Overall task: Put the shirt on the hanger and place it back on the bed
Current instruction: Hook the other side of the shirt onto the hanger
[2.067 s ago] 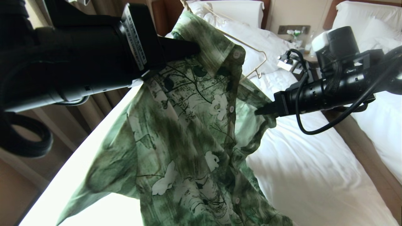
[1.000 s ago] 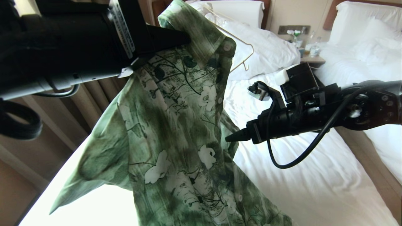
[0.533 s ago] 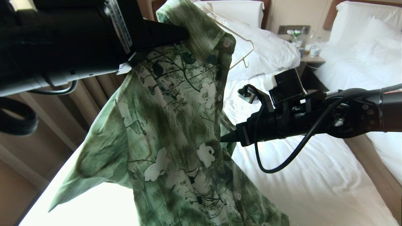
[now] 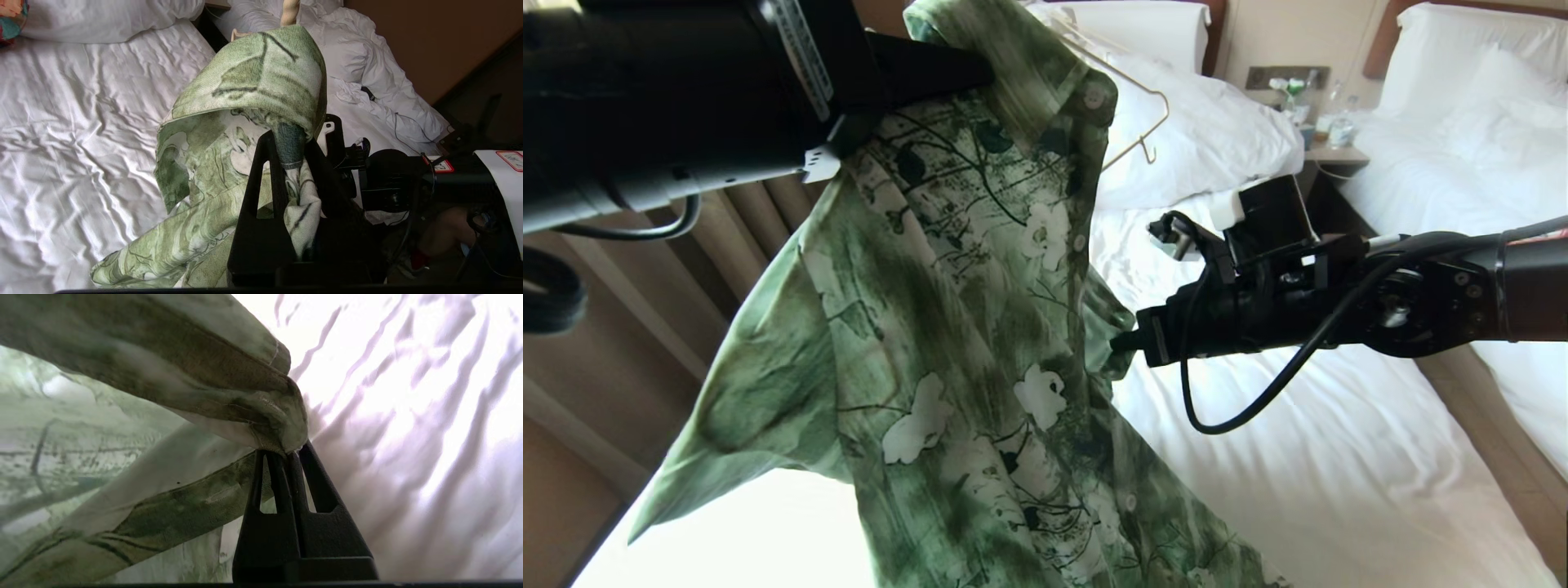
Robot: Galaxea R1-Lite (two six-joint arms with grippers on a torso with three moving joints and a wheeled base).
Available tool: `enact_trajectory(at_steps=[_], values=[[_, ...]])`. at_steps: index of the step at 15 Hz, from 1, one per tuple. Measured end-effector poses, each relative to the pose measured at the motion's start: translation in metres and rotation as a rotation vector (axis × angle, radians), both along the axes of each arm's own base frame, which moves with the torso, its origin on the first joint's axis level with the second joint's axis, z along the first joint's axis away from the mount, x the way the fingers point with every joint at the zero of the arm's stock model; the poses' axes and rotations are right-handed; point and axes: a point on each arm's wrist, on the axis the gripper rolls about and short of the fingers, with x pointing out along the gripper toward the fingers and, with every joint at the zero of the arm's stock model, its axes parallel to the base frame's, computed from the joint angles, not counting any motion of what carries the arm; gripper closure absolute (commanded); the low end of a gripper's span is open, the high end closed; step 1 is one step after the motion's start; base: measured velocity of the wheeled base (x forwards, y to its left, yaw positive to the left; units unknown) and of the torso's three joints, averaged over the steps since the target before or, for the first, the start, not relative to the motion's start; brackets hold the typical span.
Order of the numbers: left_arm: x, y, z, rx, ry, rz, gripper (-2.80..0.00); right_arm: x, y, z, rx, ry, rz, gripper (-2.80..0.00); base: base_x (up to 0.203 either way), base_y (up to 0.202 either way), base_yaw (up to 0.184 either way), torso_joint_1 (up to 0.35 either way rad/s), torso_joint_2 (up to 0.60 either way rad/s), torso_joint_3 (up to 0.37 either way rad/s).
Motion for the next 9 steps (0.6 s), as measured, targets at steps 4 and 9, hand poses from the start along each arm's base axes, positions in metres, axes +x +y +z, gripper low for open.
enact_trajectory(at_steps=[4, 9], values=[[-0.007, 0.006, -0.004, 0.016, 0.044, -0.007, 0.0, 0.017, -0.011, 0.015, 0.109, -0.024, -0.084, 0.0, 0.0, 0.0, 0.0, 0.0, 0.0, 0.0], [-0.021, 0.011, -0.005, -0.024, 0.086, -0.046, 0.0, 0.028, -0.033, 0.035, 0.129, -0.034, -0.146, 0.0, 0.0, 0.0, 0.0, 0.0, 0.0, 0.0]])
